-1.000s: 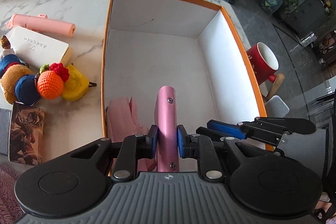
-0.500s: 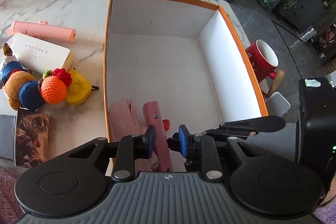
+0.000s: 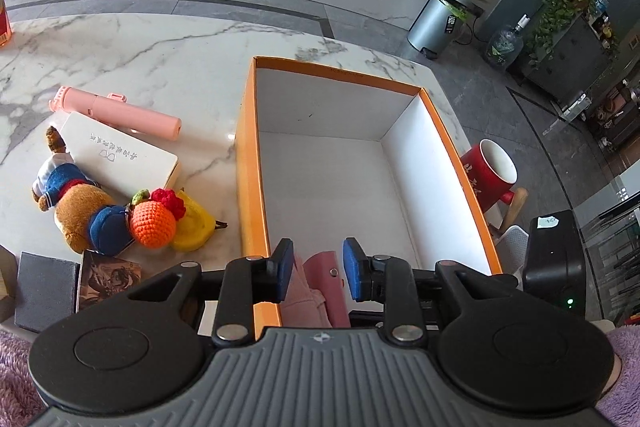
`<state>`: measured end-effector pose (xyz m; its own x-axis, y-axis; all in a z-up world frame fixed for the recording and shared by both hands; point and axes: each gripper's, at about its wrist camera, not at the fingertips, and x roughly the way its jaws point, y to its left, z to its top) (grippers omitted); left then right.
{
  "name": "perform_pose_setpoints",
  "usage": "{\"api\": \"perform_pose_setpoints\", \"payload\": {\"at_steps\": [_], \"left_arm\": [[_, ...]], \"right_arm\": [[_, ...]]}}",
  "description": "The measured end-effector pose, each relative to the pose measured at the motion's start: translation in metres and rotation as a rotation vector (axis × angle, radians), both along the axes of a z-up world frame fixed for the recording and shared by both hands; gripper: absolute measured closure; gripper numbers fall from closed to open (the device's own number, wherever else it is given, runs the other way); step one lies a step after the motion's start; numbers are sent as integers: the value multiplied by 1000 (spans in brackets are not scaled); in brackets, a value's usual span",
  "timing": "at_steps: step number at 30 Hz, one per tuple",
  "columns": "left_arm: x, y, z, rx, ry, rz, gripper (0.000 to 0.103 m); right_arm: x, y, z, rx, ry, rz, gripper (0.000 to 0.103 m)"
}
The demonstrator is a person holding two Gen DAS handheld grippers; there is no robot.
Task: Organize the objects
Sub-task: 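Carry the pink wallet into the orange box and open the left gripper, then withdraw the left gripper from the box toward the dark grey box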
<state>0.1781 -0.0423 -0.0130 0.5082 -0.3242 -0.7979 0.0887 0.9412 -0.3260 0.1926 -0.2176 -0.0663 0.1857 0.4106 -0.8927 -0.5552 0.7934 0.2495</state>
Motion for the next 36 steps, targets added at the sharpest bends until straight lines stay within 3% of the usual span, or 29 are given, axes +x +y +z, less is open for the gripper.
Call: {"api": "perform_pose_setpoints", "payload": {"at_steps": [5,14,21,28,34,36], "left_arm": [[-5,8,-3,6,-1,-10,70],[-23,25,3,-9,-30,5,68],[-40,50,8,26,-62,34,68],[-57,93,12,55,-93,91,67],[-69,140,7,93,-84,172,65],[-71,154,3,101,-73,199,64]], "right_arm": [[-13,4,12,-36,-36,-34,100],[-42,-2,50,-72,-186,-122,99],[-62,6,85,5,-311,-198,93],[-79,33,98,122,-339,-188,92],[-83,72,98,203,-294,-125,91],[-84,88,95,208,-282,-97,86]]}}
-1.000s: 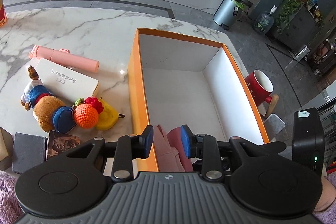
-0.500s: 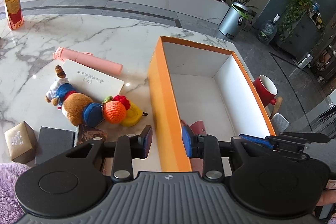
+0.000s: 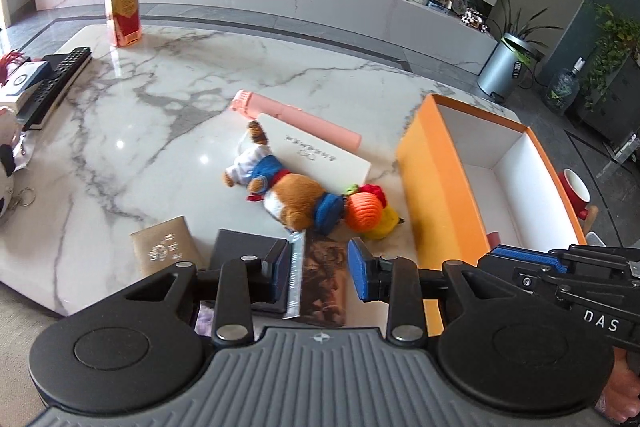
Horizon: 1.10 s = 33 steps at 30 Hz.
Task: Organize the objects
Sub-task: 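Withdraw the left gripper from the box toward the dark grey box, then grasp the dark grey box with the left gripper while the right gripper approaches the trading card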
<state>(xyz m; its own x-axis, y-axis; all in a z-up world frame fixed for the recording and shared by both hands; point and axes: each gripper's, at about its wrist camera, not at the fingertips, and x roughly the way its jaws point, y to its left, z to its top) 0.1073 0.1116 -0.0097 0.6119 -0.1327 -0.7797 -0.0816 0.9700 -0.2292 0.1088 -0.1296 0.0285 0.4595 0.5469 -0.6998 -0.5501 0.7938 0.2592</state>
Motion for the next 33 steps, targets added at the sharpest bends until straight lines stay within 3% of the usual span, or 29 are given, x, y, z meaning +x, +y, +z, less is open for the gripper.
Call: {"api": "perform_pose_setpoints", "payload": {"at_steps": [5,15,18,22,26,29,33], "left_arm": [[0,32,-16,12,53,41,61],[20,45,-49,64,152,-42,55],[30,48,-58,48,190,-54,55],[43,52,-70,30,250,-46,54],[52,52,-69,8,259,-64,44],[59,47,-69,26,277,-84,39],[60,33,-73,53,299,-129,38]], "right_arm": [[3,41,-15,-11,36,55,73],[25,96,-65,-92,159,57,54],[31,108,-80,-127,183,60,48],[37,119,-96,-175,205,65,47],[40,124,-105,-208,206,73,44],[41,124,-107,-247,191,74,41],[46,117,-109,-283,182,54,42]]}}
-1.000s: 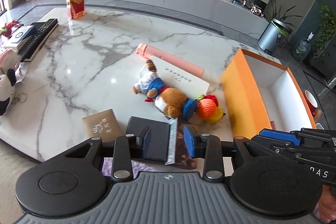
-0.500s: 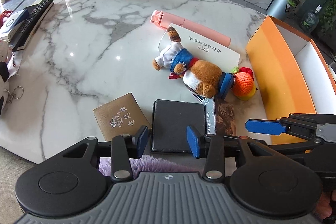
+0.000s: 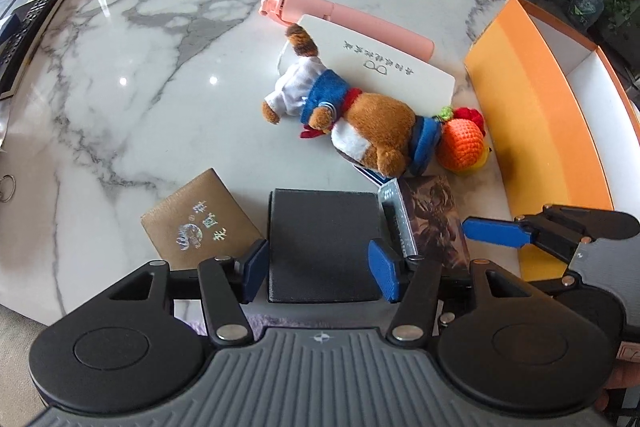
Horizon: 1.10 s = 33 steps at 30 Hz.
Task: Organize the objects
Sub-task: 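Grasp the dark grey box with the left gripper while the right gripper approaches the trading card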
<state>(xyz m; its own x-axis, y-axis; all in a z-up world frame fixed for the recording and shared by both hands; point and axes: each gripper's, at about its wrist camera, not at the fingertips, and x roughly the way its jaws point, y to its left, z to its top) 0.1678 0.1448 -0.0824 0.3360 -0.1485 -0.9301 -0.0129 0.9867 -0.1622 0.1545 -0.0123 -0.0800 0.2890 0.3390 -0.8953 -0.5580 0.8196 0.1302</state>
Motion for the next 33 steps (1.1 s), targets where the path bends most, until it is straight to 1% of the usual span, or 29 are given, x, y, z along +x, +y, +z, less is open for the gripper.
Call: {"api": "perform_pose_setpoints", "payload": {"at_steps": [1,2,3,5,6,7,9,11,13,17,20,22,25,26,28,31,33], "left_arm": [[0,-4,-3,11,6,-9,38],[1,-7,-5,31,8,-12,35],[1,-10,-8,61,9,-10,34],[2,-12,-12,91,15,-4,31],[3,-12,-12,86,17,-5,27],[4,-13,-13,82,18,-8,26],[6,-16,-15,79,22,-21,18],[8,-16,-18,61,35,-18,17],[10,-14,-23,43,47,-3,16],[13,-20,-30,72,68,-11,13],[16,-24,-35,89,81,-18,13],[19,-23,-39,80,96,-7,13],[19,-21,-39,71,99,-6,14],[18,-21,-38,72,96,-7,14],[18,-20,-37,78,93,2,15],[15,-16,-31,71,70,19,16],[12,-13,-26,53,52,35,16]], "right_arm": [[1,-2,0,-6,-5,-3,42],[1,-3,0,-13,-9,-7,42],[2,-5,0,-19,-11,-11,42],[3,-7,0,-27,-14,-8,42],[3,-8,0,-25,-13,-9,42],[3,-8,0,-21,-8,-10,42],[2,-9,-2,-22,-4,-2,41],[1,-9,-4,-34,0,6,41],[0,-10,-7,-37,6,11,38],[0,-11,-11,-42,3,8,29],[3,-9,-16,-39,20,5,29],[3,-7,-19,-42,20,6,29],[3,-6,-22,-44,17,12,28],[3,-5,-22,-47,13,16,28],[2,-6,-20,-37,7,17,37],[4,-10,-18,-14,33,2,38],[2,-13,-14,7,28,-8,39]]}}
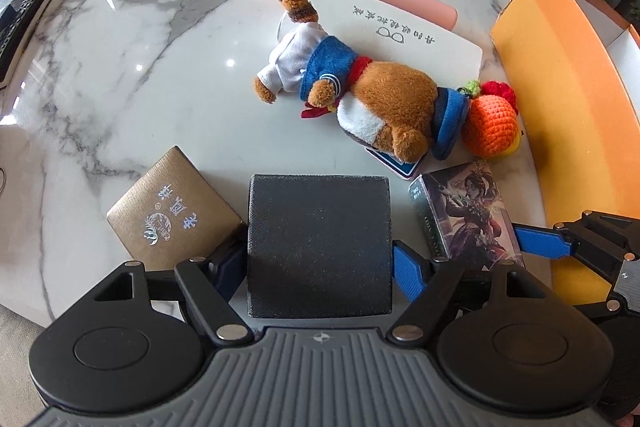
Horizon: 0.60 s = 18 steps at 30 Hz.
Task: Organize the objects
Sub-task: 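Grasp the dark grey box with the left gripper while the right gripper approaches the trading card, then lift the dark grey box with the left gripper while the right gripper grasps the trading card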
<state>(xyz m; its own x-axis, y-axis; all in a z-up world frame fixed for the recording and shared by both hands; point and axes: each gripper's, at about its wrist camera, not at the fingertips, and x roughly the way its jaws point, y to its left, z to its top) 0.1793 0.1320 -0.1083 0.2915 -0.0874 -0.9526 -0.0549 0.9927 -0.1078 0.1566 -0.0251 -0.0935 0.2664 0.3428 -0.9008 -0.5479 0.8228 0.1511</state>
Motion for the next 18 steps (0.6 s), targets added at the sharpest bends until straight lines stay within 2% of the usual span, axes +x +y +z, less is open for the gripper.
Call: {"api": "perform_pose_setpoints", "payload": {"at_steps": [9,10,11,12,14,17,18], "left_arm": [[-26,10,37,-123,-92,73,16],[-29,10,42,-126,-103,76,16],[-32,9,46,-129,-114,78,16],[-35,8,50,-133,-124,77,16],[-40,5,58,-136,-140,72,16],[-45,2,63,-111,-151,64,16],[-47,0,64,-104,-150,59,16]], "right_arm": [[-14,-13,42,99,-68,-1,41],[-17,-14,47,84,-105,-12,55],[-19,-17,55,103,-125,-10,97],[-18,-21,60,129,-108,-17,103],[-20,-27,67,166,-87,-22,103],[-27,-32,70,155,-88,-9,103],[-28,-32,67,154,-68,3,97]]}}
